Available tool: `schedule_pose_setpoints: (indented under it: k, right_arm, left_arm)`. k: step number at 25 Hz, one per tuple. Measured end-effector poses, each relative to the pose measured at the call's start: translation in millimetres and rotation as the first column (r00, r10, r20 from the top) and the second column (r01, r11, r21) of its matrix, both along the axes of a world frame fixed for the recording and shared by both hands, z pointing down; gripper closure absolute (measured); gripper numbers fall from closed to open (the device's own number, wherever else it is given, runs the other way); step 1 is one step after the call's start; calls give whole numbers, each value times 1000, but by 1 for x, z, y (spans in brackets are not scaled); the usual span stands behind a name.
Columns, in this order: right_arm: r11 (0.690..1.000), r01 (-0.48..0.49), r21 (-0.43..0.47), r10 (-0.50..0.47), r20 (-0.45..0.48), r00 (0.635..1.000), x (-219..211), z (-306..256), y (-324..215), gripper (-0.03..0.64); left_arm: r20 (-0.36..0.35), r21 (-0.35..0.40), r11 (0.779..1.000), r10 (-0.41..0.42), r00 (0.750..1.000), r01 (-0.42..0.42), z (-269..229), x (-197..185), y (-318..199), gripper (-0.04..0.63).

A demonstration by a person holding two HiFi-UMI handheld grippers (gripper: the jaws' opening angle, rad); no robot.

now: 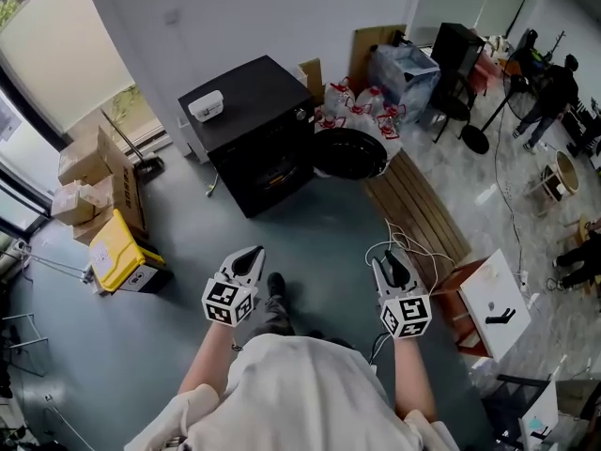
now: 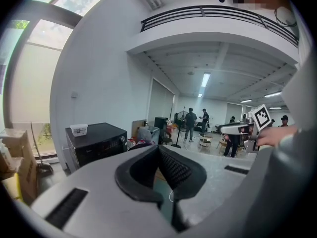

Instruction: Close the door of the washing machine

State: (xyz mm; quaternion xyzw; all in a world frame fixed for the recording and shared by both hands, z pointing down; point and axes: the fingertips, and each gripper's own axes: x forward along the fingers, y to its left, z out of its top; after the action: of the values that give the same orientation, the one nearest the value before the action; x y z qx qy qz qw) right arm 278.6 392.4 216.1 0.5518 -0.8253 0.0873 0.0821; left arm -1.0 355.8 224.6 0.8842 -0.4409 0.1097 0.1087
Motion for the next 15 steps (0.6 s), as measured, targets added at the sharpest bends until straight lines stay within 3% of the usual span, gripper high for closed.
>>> schedule_pose_setpoints:
  k: [15]
  right_arm:
    - [995, -82, -55, 81, -8, 997, -41, 20, -168, 469]
  left_arm:
    - [3, -2, 992, 128, 992, -128, 3, -13, -199, 586]
